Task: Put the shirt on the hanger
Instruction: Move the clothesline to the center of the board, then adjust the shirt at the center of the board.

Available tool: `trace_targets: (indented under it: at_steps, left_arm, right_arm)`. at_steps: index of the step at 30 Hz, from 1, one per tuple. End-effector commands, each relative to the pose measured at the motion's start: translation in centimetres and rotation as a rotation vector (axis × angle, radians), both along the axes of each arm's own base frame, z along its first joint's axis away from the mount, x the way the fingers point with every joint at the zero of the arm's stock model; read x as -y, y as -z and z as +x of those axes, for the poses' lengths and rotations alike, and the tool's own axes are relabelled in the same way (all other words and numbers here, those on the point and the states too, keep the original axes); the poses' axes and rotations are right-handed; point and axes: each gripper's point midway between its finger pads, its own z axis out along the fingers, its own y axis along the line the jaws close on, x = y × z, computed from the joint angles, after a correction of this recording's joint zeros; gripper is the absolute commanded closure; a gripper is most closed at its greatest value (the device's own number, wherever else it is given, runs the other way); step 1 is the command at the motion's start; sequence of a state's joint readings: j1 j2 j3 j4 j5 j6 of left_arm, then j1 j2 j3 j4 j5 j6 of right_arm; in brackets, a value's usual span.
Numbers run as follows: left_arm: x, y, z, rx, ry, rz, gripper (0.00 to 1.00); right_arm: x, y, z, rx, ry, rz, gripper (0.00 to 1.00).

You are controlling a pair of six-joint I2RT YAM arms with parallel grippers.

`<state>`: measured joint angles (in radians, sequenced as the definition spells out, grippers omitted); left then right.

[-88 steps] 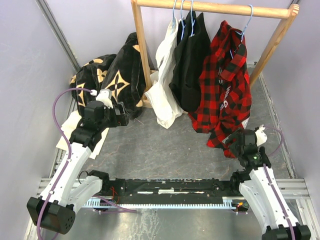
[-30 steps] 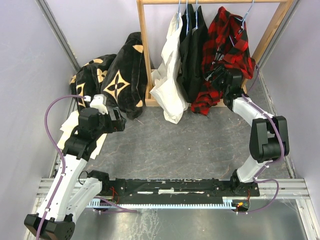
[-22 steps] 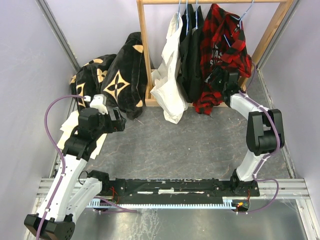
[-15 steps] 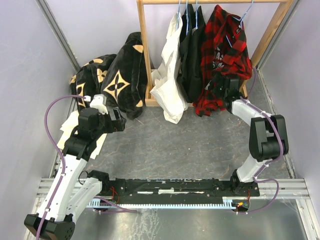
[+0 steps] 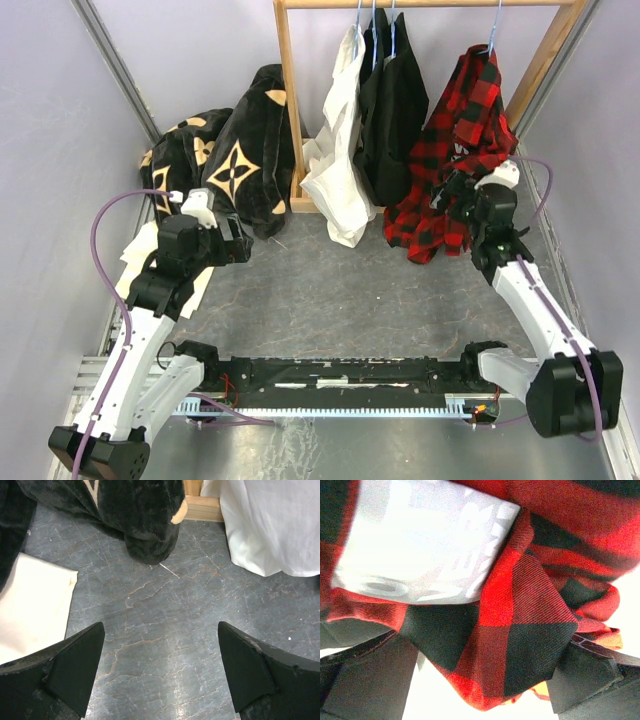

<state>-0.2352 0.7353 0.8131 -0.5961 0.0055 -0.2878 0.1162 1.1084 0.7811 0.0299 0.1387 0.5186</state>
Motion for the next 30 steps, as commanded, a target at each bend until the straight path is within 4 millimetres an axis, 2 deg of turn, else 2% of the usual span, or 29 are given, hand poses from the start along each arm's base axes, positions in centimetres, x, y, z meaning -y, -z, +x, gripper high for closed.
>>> trace_targets:
  at_steps: [1,4,8,13,19,25,30]
  left_arm:
    - [0.7,-1.1,0.7,0.041,0.016,-0.035,0.00]
    - [0.8,-1.0,0.7,0.038,0.023,-0.039,0.00]
    - [1.0,-0.9,0.8,0.035,0.029,-0.041,0.00]
    - [1.0,-0.8,0.7,0.033,0.031,-0.042,0.00]
    - [1.3,-0.6,0.8,0.026,0.044,-0.051,0.00]
    - [1.6,-0.5,0.9,0.023,0.052,-0.061,0.00]
    - [1.6,-0.4,0.7,0.022,0.052,-0.067,0.00]
  right_arm:
    - [0.3,3.5,-3.8,-0.100,-0.009,-0.022,0.01]
    - [0.1,4.9,-5.7,-0.119,-0.020,0.004,0.01]
    - [-0.3,5.8,-7.9,-0.114,-0.034,0.050,0.01]
    - [0.7,6.9,-10.9,-0.122,0.017,0.066,0.01]
    - [1.6,9.7,-13.7,-0.230,0.108,0.118,0.01]
    - [1.9,13.0,-14.4,-0.348,0.174,0.151,0.01]
    - [0.9,14.2,-12.2,-0.307,0.152,0.208,0.01]
